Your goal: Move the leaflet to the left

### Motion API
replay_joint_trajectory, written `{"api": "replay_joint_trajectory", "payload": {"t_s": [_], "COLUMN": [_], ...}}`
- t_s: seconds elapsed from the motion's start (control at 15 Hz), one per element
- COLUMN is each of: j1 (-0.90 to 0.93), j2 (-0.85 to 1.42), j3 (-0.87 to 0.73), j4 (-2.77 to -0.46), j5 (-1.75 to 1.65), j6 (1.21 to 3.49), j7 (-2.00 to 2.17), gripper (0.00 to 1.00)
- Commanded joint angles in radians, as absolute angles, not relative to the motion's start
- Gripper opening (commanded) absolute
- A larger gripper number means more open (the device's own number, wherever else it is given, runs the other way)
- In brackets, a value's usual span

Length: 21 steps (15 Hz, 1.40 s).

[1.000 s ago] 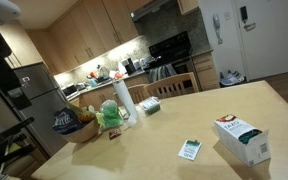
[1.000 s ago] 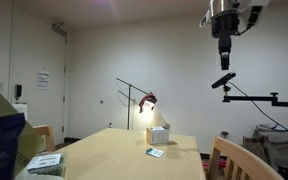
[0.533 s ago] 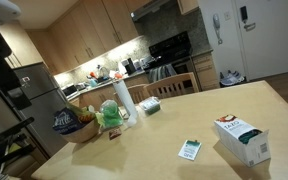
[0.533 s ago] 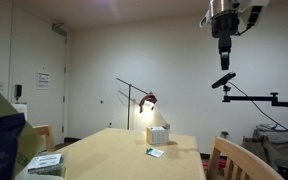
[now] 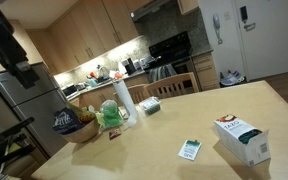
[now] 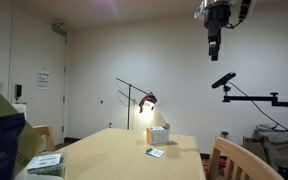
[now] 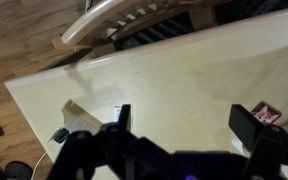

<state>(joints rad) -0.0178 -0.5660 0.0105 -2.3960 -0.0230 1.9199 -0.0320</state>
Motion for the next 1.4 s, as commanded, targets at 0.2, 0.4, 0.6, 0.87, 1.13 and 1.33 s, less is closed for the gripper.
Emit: {"api": "replay_joint_trajectory", "payload": {"t_s": [0.2,0.4,0.6,0.87,1.13,1.33], "j1": [-0.033,-0.054,-0.086,-0.093,-0.071,-0.067], "j2": [-0.379,-0.277,-0.178,-0.073,-0.05,-0.024], "j3": [-0.016,-0.023,-0.01,-0.002,-0.019,-0.021], "j4": [-2.189,-2.12,-2.085,-2.064,-2.08,-2.061], "j5": [-0.037,-0.046,-0.101,-0.233,-0.228,-0.227], "j6": [1.919,1.941,2.027,2.129,2.113,2.109], "j7": [-0.018,0.032,0.195,0.43,0.406,0.405], "gripper": [1.0,1.0,1.0,1.0,1.0,1.0]}}
